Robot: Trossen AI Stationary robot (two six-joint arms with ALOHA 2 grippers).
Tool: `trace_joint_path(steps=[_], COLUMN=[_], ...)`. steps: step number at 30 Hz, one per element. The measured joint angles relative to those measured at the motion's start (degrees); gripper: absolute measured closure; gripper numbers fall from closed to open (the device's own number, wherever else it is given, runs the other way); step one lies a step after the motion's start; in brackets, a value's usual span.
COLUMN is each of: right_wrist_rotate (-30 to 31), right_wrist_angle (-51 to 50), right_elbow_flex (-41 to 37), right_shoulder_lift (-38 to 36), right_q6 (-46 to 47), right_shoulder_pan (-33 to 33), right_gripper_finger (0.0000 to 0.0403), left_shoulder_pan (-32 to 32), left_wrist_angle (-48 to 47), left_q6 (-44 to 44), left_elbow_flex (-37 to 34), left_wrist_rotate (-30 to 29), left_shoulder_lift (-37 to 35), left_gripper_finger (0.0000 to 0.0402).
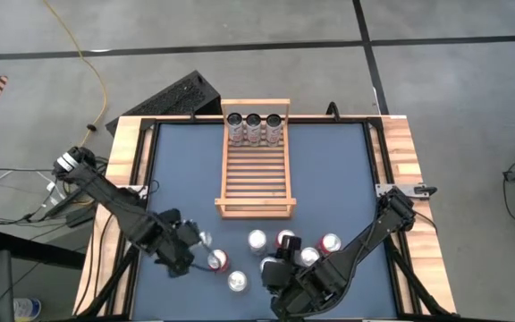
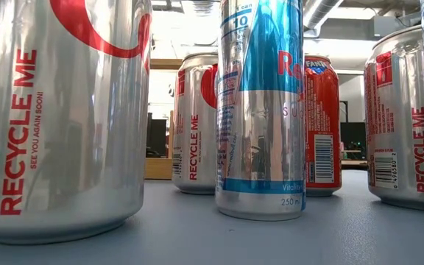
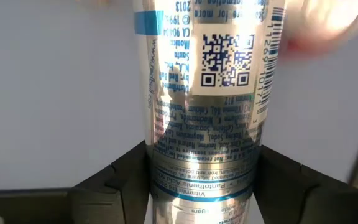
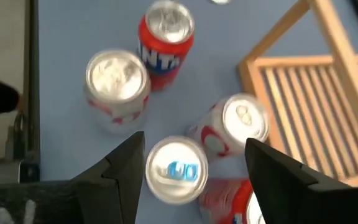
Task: Place canned beverage on shelf
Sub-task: Put the top blue soda can on the shelf
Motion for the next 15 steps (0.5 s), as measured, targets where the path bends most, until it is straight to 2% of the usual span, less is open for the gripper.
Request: trace_joint_path(steps=[8, 12, 15], right_wrist_rotate=[1.36, 4.28, 12.47], right_wrist_angle=[2.31, 3.74, 5.98], right_elbow_flex=[0.00, -0.01, -0.02], right_shoulder_lift=[0.00, 0.01, 0.02], right_q6=[-0.69, -1.20, -4.68], right_shoulder_pan=[0.48, 1.25, 2.85], right_gripper_finger=[0.0153, 0.0153, 0.0153], left_shoulder_pan=[5.49, 5.79, 5.79], left_wrist_angle=[3.01, 13.84, 25.11], left_q6=[-2.88, -3.77, 0.95], left_elbow_flex=[11.84, 13.80, 13.60], left_wrist_rotate=[-5.49, -11.08, -17.94], left_shoulder_lift=[-2.91, -7.76, -12.53], left_gripper_finger=[0.0191, 0.0191, 0.0190])
